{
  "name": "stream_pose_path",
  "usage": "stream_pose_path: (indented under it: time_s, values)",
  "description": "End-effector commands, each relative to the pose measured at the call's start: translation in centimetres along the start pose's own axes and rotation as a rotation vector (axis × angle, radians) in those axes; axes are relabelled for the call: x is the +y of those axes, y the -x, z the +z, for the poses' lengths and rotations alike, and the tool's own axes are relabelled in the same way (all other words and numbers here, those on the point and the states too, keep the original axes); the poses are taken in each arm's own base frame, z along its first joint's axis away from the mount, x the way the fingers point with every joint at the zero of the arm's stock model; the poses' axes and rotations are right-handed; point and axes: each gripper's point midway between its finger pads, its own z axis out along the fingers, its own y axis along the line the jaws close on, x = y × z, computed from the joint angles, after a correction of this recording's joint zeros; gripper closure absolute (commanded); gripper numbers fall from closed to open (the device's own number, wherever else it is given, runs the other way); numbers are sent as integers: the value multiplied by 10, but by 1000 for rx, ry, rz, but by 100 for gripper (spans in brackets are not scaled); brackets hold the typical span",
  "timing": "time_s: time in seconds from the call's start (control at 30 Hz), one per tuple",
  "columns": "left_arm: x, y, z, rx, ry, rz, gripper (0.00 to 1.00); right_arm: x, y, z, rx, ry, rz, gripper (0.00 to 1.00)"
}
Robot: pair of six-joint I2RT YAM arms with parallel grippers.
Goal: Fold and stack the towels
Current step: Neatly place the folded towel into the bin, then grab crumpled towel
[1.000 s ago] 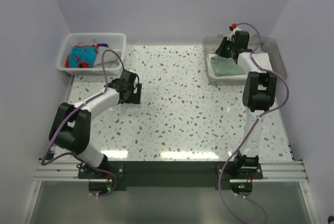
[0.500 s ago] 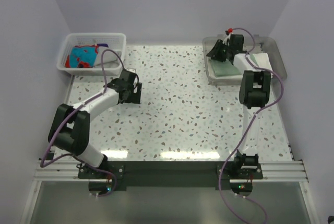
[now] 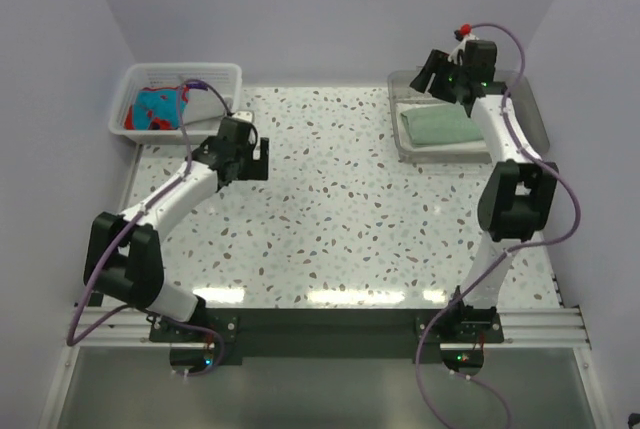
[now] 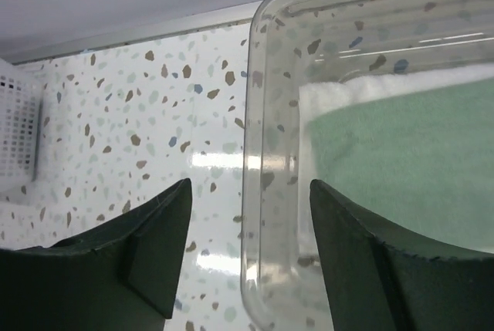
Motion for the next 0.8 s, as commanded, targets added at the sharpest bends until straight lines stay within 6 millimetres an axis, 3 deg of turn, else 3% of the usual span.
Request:
stream_pose_path:
  time_s: [0.0, 0.07, 0.1, 0.13, 0.17, 0.2, 0.23, 0.3, 0.33, 0.4, 0.43, 0.47, 0.5, 0.53, 0.67, 0.77]
  values:
    - [12, 76, -20, -156, 21, -127, 0, 15, -14, -61, 16, -65, -56, 29]
    - [31, 93, -14, -173, 79, -173, 0, 21, -37, -86, 55, -76, -61, 24]
    - [40, 115, -18, -213, 96, -205, 0, 30, -50, -91, 76, -64, -74, 19]
    - [48, 125, -17, -226, 115, -228, 0, 34, -60, -99, 87, -64, -80, 17]
    - [66, 129, -4, -214, 150, -264, 0, 38, -71, -104, 99, -60, -87, 14]
    - [75, 148, -6, -245, 160, -294, 0, 47, -91, -113, 124, -40, -102, 7]
    - [92, 149, 9, -225, 190, -326, 1, 52, -103, -116, 140, -24, -113, 4]
    - [108, 172, 14, -257, 203, -360, 1, 62, -133, -127, 186, 4, -140, 2]
    - [114, 169, 32, -231, 216, -366, 2, 68, -142, -130, 201, 29, -150, 2]
    - [133, 183, 41, -240, 239, -391, 3, 70, -168, -135, 239, 44, -163, 2]
    - [136, 176, 60, -205, 257, -395, 3, 77, -169, -141, 222, 81, -169, 1]
    - [158, 175, 65, -199, 295, -425, 4, 79, -174, -143, 224, 97, -165, 1]
    - [169, 181, 66, -215, 325, -441, 4, 79, -187, -144, 246, 109, -166, 2]
    - [178, 174, 78, -200, 347, -454, 5, 82, -188, -147, 238, 127, -170, 1]
    - [222, 169, 90, -224, 463, -519, 9, 89, -209, -152, 288, 189, -179, 2]
    - [244, 169, 95, -257, 531, -527, 10, 88, -220, -153, 318, 203, -188, 1]
